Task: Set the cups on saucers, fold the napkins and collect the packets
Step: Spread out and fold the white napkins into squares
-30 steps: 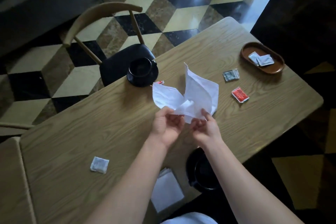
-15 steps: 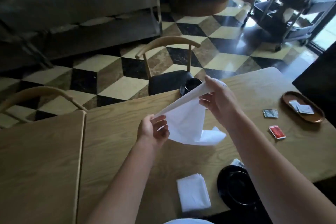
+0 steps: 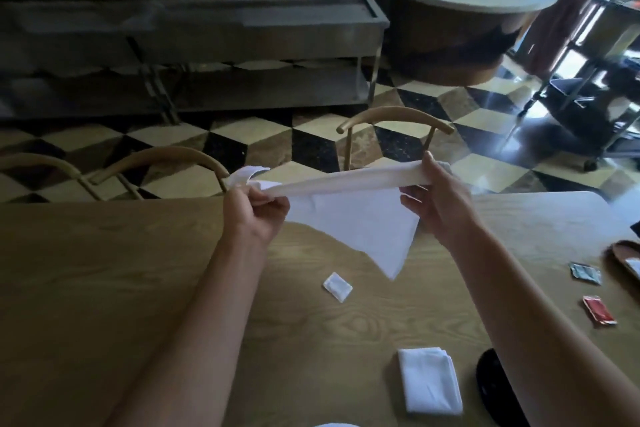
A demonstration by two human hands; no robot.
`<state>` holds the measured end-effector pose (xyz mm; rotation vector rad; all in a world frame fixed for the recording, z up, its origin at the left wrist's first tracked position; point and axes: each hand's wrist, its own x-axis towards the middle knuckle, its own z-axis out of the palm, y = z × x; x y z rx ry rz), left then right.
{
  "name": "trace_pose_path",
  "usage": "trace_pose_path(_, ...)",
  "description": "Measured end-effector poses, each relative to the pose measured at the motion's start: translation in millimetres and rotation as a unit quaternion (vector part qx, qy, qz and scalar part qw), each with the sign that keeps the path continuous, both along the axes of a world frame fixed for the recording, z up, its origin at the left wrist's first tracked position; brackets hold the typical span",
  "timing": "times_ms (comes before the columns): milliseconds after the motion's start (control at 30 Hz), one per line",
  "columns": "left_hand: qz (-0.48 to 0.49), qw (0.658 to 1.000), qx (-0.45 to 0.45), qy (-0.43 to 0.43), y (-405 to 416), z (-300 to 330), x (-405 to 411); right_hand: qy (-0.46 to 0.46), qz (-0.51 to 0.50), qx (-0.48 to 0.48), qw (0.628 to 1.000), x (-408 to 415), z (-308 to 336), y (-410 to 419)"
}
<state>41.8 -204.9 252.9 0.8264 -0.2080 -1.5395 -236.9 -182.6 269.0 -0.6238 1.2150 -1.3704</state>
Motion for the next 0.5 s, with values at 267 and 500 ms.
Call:
trace_pose_path(267,0.05,0.964,0.259,-0.032,88.0,-132.8,42.6,-0.04,0.005,0.175,0.984,39.2,-131.0,106.8)
trace_pose_path(500,0.049,0.903,0.405,-0.134,135.0,-213.1,84.7,-0.079,-0.129,0.279,0.948,11.9,-184.0,137.8)
